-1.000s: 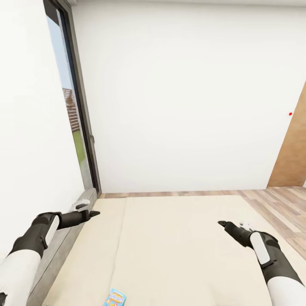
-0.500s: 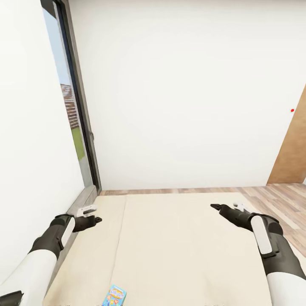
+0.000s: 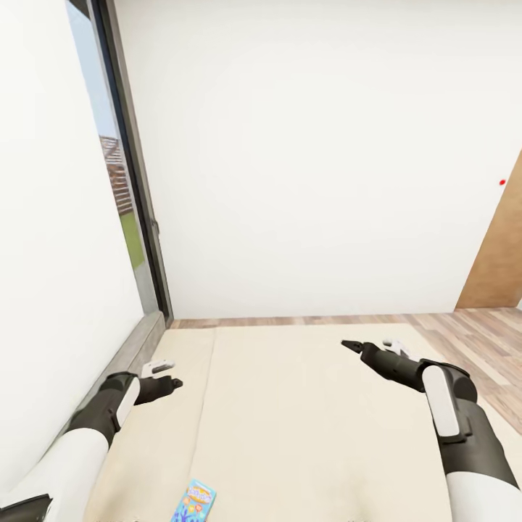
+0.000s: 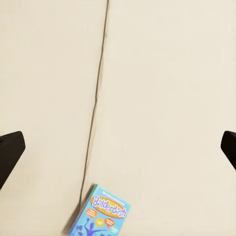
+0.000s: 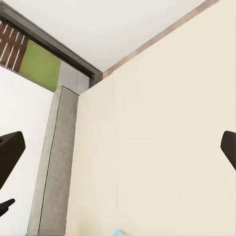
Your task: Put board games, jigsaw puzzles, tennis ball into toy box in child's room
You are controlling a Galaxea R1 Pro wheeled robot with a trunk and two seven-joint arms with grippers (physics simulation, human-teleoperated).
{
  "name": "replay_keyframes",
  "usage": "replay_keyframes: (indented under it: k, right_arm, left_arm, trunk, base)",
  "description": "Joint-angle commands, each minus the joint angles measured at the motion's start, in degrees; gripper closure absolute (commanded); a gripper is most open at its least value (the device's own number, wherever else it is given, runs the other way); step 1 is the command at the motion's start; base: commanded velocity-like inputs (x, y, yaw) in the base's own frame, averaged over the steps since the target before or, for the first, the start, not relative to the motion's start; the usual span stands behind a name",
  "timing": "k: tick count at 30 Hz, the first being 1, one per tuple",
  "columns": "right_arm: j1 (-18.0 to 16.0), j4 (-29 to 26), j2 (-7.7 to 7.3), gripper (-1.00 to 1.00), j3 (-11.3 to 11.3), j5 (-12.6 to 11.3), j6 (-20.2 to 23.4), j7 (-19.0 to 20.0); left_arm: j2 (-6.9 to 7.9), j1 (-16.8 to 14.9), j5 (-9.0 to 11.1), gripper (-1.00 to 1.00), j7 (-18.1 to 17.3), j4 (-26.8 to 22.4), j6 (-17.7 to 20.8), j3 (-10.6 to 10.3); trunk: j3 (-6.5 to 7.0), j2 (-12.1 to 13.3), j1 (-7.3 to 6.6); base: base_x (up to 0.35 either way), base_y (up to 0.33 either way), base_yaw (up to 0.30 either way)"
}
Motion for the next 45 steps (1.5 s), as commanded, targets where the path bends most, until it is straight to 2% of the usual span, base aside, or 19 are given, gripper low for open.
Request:
replay_keyframes:
  k: [1,15,45]
  right_arm:
    - [-0.01,-0.09,0.00,-1.00,-0.12,0.50,0.33,1.15]
    - [0.12,-0.40,-0.04,-1.00,-0.14,0.80,0.31,9.47]
    - [0.18,-0.16,0.36,-1.00,0.21,1.21,0.20,10.51]
  left_arm:
    - [-0.09,-0.02,0.15,-1.00,-0.10,0.00,0.18,0.19]
    - [-0.38,-0.10,0.20,-1.00,-0.37,-0.05,-0.35,-0.73]
    - [0.02,-0.11,0.21,-1.00,-0.84,-0.25,-0.38,-1.36]
  trunk:
    - [-0.11,-0.07,0.02]
    - [-0.37,-0.07,0.02]
    - [-0.38,-0.07,0.02]
  base:
    - [0.000,0.000,0.000]
    - [0.000,0.000,0.000]
    - [0.000,0.000,0.000]
